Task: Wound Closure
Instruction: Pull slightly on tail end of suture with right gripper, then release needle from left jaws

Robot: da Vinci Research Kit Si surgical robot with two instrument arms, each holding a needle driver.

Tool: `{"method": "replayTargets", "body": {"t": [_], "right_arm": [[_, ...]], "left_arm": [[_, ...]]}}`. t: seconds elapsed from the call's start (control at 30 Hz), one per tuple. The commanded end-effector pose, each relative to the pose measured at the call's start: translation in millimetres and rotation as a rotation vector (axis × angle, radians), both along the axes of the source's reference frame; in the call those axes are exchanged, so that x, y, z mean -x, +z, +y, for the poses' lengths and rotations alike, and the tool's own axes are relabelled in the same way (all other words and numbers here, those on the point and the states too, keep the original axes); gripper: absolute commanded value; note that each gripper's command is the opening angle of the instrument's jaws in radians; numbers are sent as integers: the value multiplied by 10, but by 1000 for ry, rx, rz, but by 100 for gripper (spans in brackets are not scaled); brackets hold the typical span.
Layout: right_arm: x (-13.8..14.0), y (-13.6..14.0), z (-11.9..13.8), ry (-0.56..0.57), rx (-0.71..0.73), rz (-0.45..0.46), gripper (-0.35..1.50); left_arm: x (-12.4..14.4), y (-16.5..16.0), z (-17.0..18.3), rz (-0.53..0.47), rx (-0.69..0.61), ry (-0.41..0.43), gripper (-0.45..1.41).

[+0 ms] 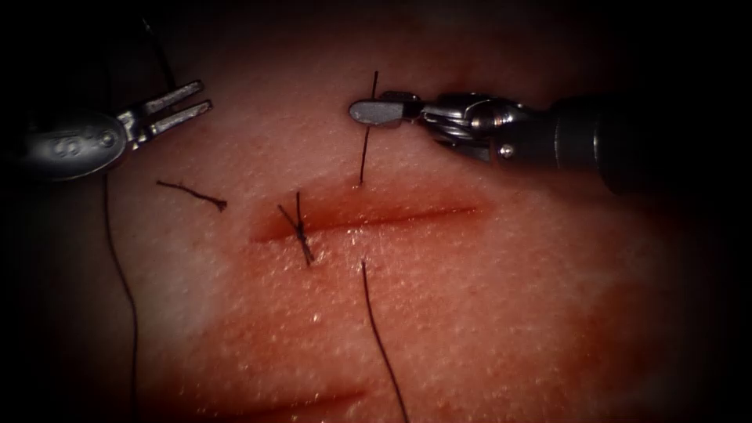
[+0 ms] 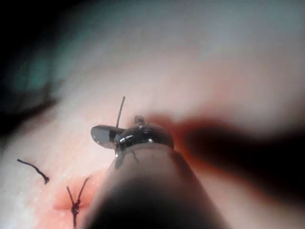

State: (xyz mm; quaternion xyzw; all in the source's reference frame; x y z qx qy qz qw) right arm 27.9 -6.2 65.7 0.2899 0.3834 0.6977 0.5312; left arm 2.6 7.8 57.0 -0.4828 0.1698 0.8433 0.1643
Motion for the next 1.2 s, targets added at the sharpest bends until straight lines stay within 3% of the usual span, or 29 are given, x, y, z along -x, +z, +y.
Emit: {"method": "replayTargets", "body": {"t": [0.03, 0.07, 0.2, 0.4, 0.57, 0.6, 0.67, 0.73, 0.9, 1.03, 1.13, 1.17, 1.2], "right_arm": [[-13, 3, 4, -12, 21, -6, 61], [-14, 2, 5, -11, 50, -4, -35], [-12, -2, 7, -8, 236, 14, -35], [-11, -10, 2, -116, 597, -71, -35], [-16, -15, -4, -123, 654, -14, -35], [-18, -16, -7, -129, 658, 2, 19], [-18, -19, -11, -132, 667, 31, 94], [-17, -24, -14, -123, 679, 55, 118], [-7, -48, -24, -39, 763, 16, 145], [10, -73, -32, -78, 832, -5, 141], [27, -93, -38, -85, 852, -2, 133], [31, -98, -40, -82, 859, 1, 133], [40, -107, -42, -71, 885, 1, 133]], "left_arm": [[5, 6, 4, -1, 2, 0, -45], [4, 8, 5, 0, 1, 2, -45], [1, 24, 9, -4, -6, 6, -45], [-1, 54, 10, 20, -30, -4, -45], [0, 75, 15, 29, -59, 2, -45], [1, 79, 17, 29, -66, 3, -45], [3, 89, 25, 34, -82, 7, -45], [7, 103, 35, 41, -99, 8, -45], [22, 143, 54, 66, -143, 38, -45], [33, 168, 59, 49, -194, 61, -45], [38, 182, 58, -3, -281, -4, -45], [40, 185, 57, -21, -307, -28, 7], [40, 185, 53, -36, -328, -51, 84]]}}
